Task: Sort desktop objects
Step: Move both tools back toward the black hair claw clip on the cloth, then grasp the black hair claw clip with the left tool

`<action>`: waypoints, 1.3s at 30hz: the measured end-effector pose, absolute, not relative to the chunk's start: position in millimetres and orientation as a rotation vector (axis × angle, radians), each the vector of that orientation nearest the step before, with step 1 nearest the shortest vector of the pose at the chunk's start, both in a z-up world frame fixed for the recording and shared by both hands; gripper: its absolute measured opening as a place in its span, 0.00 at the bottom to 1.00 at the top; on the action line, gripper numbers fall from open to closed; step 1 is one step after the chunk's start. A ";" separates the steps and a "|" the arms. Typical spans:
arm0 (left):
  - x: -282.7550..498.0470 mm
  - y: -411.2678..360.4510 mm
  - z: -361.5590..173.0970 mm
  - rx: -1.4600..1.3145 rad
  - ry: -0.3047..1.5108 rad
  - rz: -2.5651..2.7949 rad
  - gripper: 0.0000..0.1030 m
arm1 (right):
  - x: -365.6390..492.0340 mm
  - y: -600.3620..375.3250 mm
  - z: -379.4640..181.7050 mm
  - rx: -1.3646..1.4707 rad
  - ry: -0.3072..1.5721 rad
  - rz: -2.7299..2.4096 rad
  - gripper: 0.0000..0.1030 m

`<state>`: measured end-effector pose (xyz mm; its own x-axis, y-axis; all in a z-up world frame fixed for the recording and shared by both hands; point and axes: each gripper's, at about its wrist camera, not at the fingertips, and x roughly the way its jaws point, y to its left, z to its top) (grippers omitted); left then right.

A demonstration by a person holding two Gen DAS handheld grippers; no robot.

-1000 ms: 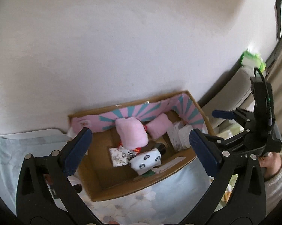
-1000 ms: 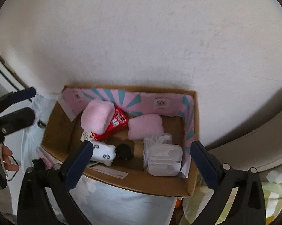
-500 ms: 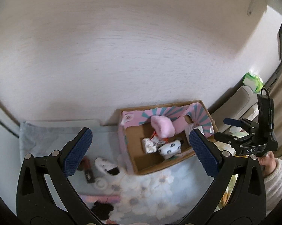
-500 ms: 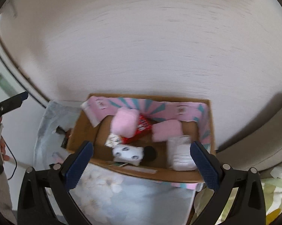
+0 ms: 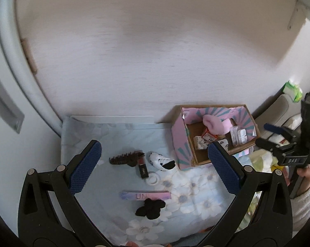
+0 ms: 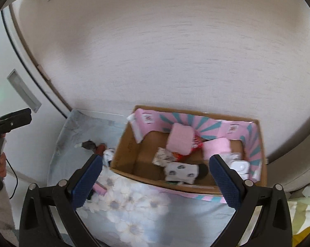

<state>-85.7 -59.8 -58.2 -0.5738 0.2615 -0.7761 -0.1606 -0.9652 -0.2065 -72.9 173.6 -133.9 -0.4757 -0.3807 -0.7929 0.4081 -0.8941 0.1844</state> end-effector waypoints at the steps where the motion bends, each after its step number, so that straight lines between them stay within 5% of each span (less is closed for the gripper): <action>1: -83.9 -68.7 -59.4 -1.295 -0.202 2.570 1.00 | -70.9 167.4 -135.7 1.261 0.040 -2.352 1.00; 10: -91.8 -93.7 -92.8 -1.332 -0.063 2.502 1.00 | -33.5 108.3 -170.6 1.289 0.062 -2.245 1.00; 23: -126.9 -83.6 -208.4 -1.304 0.365 2.276 1.00 | 16.6 35.1 -248.8 1.407 0.118 -2.136 1.00; 34: -162.6 -89.2 -275.2 -1.247 0.238 2.197 0.91 | 27.9 -17.1 -287.2 1.216 0.342 -2.107 0.99; 39: -162.1 -84.9 -288.8 -1.239 0.209 2.157 0.78 | 24.8 -30.1 -300.3 1.187 0.402 -2.048 0.81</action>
<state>-162.1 -84.9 -288.8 -0.3561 0.4447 -0.8219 -0.5943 -0.7865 -0.1681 24.8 -30.1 -300.3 -0.3132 -0.4313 -0.8461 0.7193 -0.6895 0.0852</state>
